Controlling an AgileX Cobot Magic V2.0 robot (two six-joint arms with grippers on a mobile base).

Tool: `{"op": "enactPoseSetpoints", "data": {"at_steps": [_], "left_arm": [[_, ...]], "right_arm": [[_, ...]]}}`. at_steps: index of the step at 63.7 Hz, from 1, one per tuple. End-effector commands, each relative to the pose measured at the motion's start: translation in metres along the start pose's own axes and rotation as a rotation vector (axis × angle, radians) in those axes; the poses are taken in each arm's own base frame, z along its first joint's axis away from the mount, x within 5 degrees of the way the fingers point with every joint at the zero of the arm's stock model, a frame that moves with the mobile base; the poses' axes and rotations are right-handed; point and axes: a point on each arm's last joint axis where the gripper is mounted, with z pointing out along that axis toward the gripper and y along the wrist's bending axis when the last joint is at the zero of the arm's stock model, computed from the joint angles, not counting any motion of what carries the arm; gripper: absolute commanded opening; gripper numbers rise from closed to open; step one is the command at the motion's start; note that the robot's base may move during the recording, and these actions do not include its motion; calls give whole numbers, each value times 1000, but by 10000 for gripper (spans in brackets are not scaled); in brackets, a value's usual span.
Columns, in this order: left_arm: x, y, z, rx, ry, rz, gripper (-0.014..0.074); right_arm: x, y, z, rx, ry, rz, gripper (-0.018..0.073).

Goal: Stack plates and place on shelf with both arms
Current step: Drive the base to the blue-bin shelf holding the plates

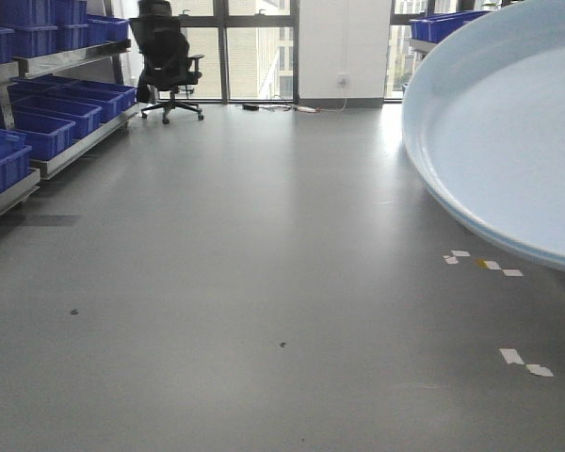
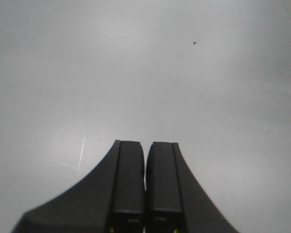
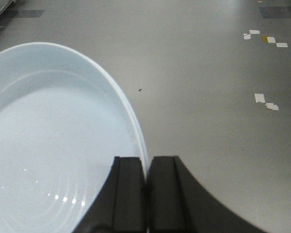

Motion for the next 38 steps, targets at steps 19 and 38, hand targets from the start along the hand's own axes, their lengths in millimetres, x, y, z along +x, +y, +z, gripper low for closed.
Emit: {"op": "enactPoseSetpoints", "data": {"at_steps": [19, 38], "left_arm": [[-14, -3, -5, 23, -98, -9, 83], [-14, -3, -5, 23, -98, -9, 83]], "right_arm": [[-17, 4, -5, -32, -120, -8, 57], [-17, 4, -5, -32, -120, -8, 57]]}}
